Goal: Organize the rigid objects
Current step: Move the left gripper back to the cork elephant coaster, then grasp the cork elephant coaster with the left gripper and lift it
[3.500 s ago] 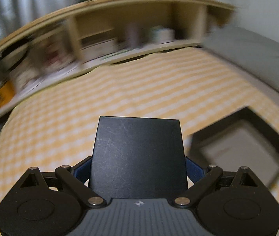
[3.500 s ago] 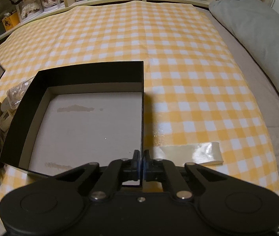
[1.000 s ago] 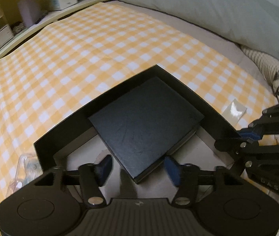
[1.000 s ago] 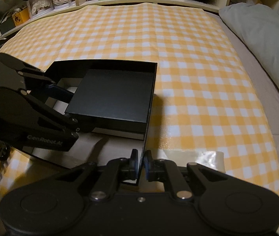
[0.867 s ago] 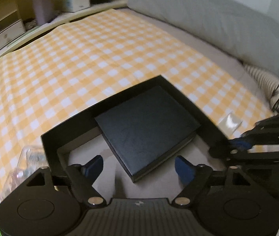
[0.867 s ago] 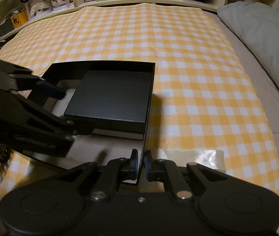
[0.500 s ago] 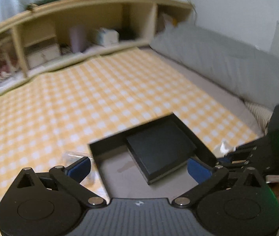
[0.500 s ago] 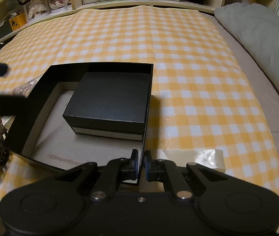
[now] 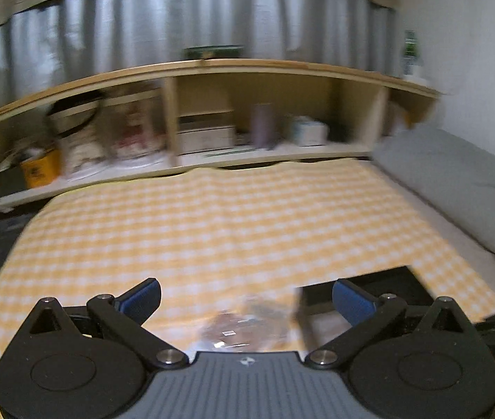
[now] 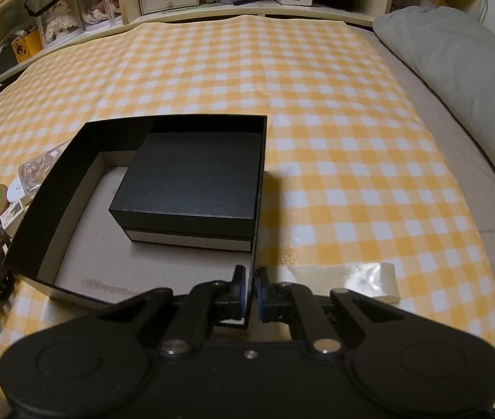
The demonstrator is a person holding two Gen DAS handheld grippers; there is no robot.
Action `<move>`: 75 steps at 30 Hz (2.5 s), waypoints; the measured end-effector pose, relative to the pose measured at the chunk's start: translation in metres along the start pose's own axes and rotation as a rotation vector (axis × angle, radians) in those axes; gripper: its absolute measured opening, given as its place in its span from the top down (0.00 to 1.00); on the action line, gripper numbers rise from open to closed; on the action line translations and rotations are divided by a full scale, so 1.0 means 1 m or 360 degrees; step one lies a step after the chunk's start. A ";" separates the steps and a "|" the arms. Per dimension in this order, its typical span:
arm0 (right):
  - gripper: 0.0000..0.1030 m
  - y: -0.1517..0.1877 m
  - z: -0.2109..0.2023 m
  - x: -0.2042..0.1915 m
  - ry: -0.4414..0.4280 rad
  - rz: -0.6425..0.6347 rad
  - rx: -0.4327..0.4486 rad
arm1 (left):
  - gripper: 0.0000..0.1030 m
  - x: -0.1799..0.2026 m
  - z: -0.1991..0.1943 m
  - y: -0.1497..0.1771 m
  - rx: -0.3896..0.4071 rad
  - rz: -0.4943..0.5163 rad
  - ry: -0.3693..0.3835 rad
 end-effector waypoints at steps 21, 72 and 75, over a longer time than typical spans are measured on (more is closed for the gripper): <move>0.94 0.000 0.000 -0.001 0.0003 0.0014 -0.0017 | 0.00 -0.118 0.098 0.101 -0.0630 -0.0174 -0.0280; 0.94 0.001 0.001 0.004 0.0022 0.0006 -0.0018 | 0.07 -0.108 0.088 0.071 -0.0408 -0.0481 -0.0231; 0.95 0.001 0.001 0.004 0.0023 0.0003 -0.0017 | 0.07 -0.090 0.072 0.055 -0.0297 -0.0496 -0.0118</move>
Point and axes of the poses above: each gripper's, at about its wrist camera, not at the fingertips, and z roughly the way its jaws point, x to its right, y to its underside, the point moved 4 cm from there along z, roughly the way its jaws point, and after that the axes turned 2 degrees about -z, right-handed, at the moved point
